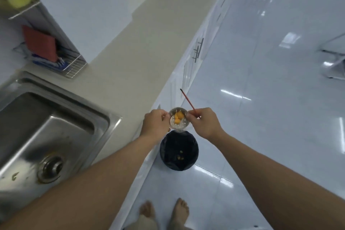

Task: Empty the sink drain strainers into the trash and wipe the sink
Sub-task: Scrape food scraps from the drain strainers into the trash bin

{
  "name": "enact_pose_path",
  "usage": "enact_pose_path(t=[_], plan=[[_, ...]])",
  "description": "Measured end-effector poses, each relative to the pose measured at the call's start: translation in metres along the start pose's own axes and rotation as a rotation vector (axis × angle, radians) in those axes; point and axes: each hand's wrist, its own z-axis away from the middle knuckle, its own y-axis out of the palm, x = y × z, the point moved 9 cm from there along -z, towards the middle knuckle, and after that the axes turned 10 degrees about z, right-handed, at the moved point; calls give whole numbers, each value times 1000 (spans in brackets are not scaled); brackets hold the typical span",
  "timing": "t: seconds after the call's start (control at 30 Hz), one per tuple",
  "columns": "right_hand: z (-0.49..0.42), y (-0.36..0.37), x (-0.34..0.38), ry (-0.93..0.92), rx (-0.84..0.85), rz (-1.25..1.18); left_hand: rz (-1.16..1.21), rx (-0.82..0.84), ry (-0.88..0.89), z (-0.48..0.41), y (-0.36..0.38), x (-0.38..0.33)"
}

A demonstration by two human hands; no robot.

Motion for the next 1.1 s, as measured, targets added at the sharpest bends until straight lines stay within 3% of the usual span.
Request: enact_pose_path(t=[0.17,0.47,0.97,1.1], plan=[[2,2,-56,67,51,-118,-61,75,-58,-13,49,17],[-9,46,-135,176,-22,-21,-218,168,-46,-47,123,69],[-32,174,-210,153,381,567,-310,316,-206,-89,184,216],[-37,198,-209,102,475,632,-323,340,-211,-93,191,236]])
